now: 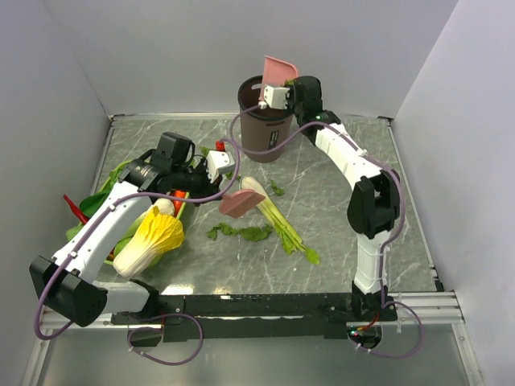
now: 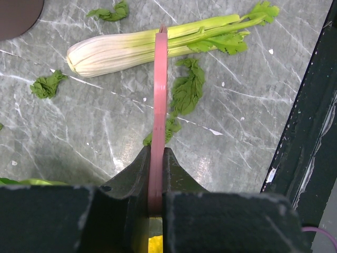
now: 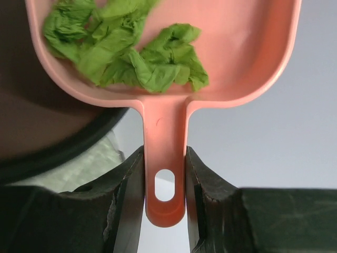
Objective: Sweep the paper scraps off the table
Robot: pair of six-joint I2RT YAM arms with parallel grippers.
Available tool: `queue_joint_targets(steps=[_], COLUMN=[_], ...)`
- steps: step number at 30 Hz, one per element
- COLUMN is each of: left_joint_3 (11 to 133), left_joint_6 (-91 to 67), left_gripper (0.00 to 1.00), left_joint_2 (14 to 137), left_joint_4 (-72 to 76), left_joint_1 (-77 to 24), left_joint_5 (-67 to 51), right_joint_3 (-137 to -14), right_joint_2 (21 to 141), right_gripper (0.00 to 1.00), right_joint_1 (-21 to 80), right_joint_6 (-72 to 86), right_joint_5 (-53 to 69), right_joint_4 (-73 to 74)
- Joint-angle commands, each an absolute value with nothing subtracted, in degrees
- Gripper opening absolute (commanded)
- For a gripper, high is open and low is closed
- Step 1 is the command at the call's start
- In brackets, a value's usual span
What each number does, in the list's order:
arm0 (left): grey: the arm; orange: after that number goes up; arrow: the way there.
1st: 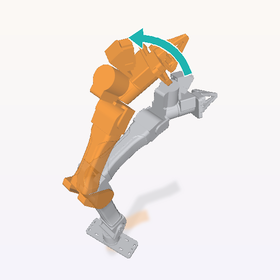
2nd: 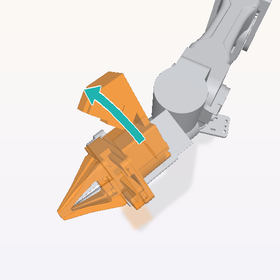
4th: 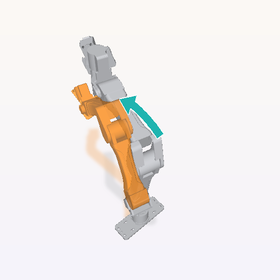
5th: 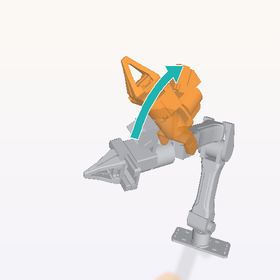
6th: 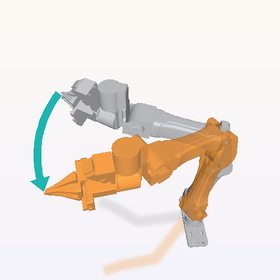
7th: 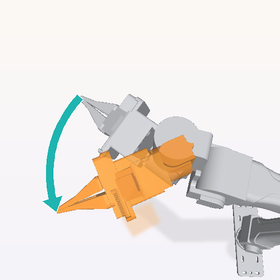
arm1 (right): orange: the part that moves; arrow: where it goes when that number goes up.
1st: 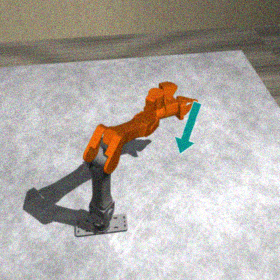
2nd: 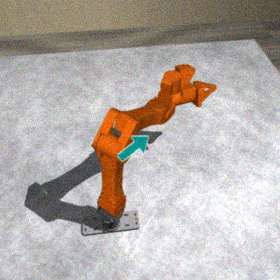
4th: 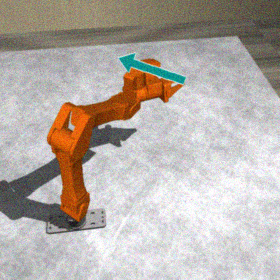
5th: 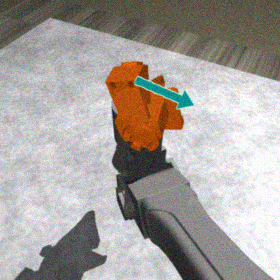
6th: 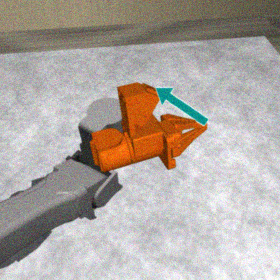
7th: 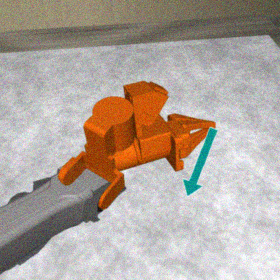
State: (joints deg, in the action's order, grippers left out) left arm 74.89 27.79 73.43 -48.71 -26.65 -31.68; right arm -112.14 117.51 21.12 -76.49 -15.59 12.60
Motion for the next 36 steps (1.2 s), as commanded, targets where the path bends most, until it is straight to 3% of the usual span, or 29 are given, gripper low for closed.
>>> queue_joint_targets(steps=[1,7,14,23,27,30,33,36], left_joint_3=[75.41,75.32,74.53,74.71,74.79,75.06,75.23,75.32], left_joint_6=[28.21,27.86,28.12,28.04,28.04,27.95,27.77,27.69], left_gripper=[0.01,0.01,0.01,0.01,0.01,0.01,0.01,0.01], left_joint_2=[72.07,72.07,71.54,72.16,72.51,72.68,72.95,73.39], left_joint_4=[-46.58,-46.41,-46.58,-46.23,-45.97,-45.79,-45.7,-45.62], left_joint_1=[-26.54,-26.54,-26.54,-26.45,-26.46,-26.37,-26.37,-26.37], left_joint_5=[-34.28,-34.54,-34.19,-34.54,-34.72,-34.89,-34.98,-35.07], right_joint_3=[-107.76,-110.56,-99.41,-106.52,-98.98,-101.95,-100.55,-105.89], right_joint_2=[108.64,109.6,106.44,106.17,103.72,103.88,104.33,105.03], right_gripper=[0.0,0.0,0.0,0.0,0.0,0.0,0.0,0.0], right_joint_1=[22.15,22.32,22.24,22.15,21.53,21.45,20.92,21.09], right_joint_6=[-87.27,-85.34,-97.72,-94.13,-102.2,-101.68,-106.78,-102.59], right_joint_5=[-17.4,-18.54,-15.91,-13.61,-11.79,-13.09,-13.97,-14.33], right_joint_4=[0.26,0.95,-11.49,-0.9,-7.66,-0.27,-7.36,-2.13])
